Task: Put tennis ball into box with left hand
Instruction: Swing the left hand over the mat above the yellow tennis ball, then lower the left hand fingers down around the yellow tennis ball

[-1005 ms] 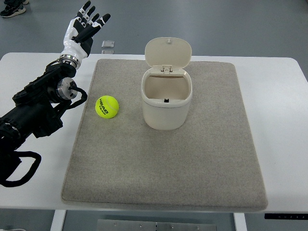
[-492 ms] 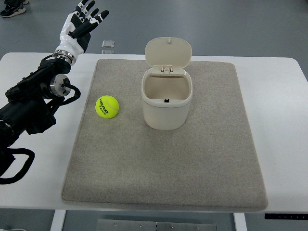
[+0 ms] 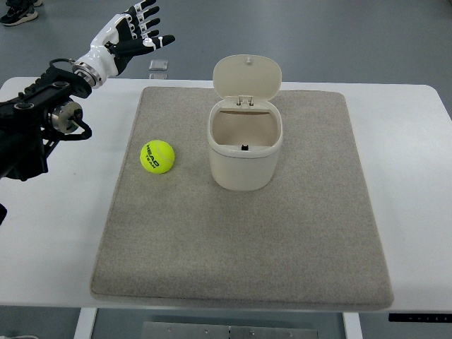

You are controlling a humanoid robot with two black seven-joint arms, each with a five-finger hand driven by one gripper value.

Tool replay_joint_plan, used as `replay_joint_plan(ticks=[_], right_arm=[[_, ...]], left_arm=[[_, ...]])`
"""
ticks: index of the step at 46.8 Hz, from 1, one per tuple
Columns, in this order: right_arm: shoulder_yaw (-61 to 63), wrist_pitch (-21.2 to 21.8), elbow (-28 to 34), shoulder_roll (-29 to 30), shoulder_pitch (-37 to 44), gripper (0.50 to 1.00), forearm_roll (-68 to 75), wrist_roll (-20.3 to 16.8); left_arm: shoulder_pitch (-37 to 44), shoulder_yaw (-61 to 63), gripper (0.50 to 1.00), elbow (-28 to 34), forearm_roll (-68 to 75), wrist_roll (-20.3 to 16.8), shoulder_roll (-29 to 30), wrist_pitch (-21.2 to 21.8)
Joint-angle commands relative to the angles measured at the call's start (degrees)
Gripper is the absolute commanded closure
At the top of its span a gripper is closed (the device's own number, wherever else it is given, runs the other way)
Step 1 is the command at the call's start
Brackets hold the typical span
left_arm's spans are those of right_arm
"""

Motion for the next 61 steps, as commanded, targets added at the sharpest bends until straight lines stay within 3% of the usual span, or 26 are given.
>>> replay_joint_plan(ticks=[1,5,12,28,40,52,61], right_arm=[[0.0,0.1,0.0,0.0,0.1,0.599,0.0,0.0],[0.0,0.1,0.0,0.0,0.0,0.599,0.0,0.0],[0.0,0.1,0.0,0.0,0.0,0.599,0.0,0.0],[0.0,0.0,0.0,0.0,0.0,0.599,0.0,0.0],[0.0,0.1,0.0,0.0,0.0,0.599,0.0,0.0],[0.0,0.1,0.0,0.0,0.0,0.599,0.0,0.0],[0.0,0.0,0.0,0.0,0.0,0.599,0.0,0.0]], left_arm=[[-2.5,9.3,0.519,0.0,0.1,0.0,2.9,-5.2],[-4.2,20.4,0.519,0.3,0.2,-0.1,3.6,-9.2],[-5.7,32.0,0.519,0.6,3.8,-0.4,5.1,-10.6],[-9.3,31.2,0.519,-0.5,10.6,-1.0,6.8,-15.3],[-11.2,30.7,0.521,-2.0,25.9,-1.4,7.0,-15.4],[-18.0,30.7,0.521,-15.7,31.4,-2.1,12.9,-15.5],[-17.3,31.2,0.521,-16.6,33.2,-2.1,13.5,-14.4]])
